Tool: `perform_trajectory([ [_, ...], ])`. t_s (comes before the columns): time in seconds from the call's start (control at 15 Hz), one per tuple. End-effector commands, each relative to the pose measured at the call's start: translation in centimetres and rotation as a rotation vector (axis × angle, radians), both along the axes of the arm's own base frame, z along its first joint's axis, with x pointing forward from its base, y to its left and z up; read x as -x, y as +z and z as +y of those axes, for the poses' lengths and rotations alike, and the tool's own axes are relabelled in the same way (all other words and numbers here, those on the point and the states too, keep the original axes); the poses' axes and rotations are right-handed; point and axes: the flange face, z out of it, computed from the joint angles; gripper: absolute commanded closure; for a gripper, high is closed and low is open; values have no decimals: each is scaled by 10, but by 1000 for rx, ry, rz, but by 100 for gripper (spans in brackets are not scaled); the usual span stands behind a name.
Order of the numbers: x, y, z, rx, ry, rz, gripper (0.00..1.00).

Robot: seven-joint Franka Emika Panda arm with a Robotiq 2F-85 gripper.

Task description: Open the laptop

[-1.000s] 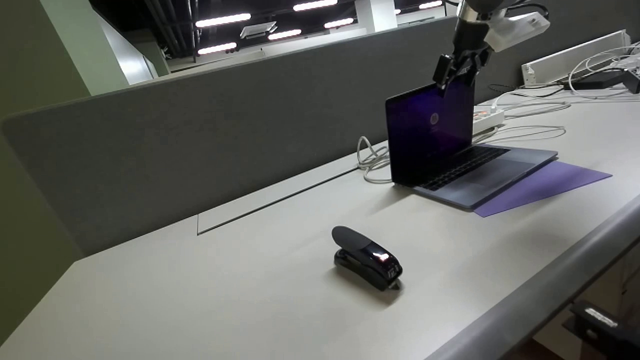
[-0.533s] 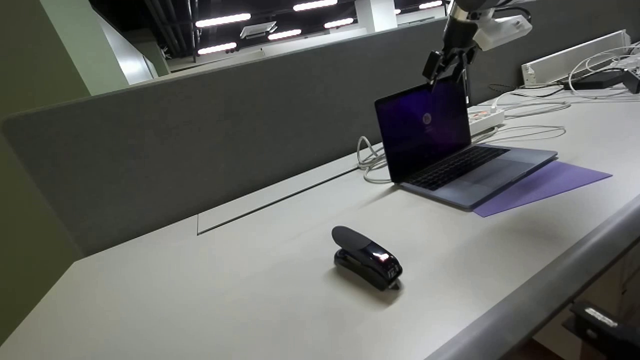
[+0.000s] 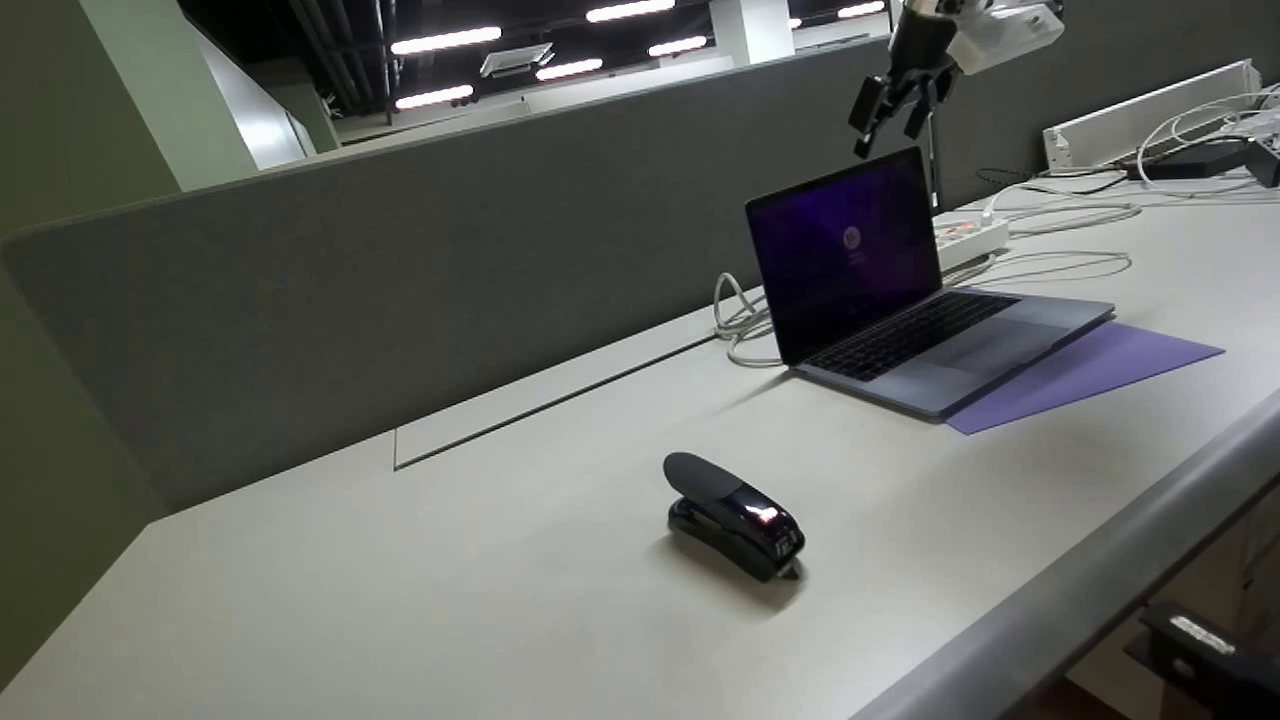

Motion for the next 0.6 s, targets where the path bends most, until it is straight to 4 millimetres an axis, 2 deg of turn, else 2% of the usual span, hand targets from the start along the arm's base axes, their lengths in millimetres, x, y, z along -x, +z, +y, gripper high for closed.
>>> perform_trajectory([
  [0.0,16,31,1,6,-42,65,0],
  [0.33,38,64,4,20,-68,149,0],
  [0.53,52,74,4,27,-81,180,0],
])
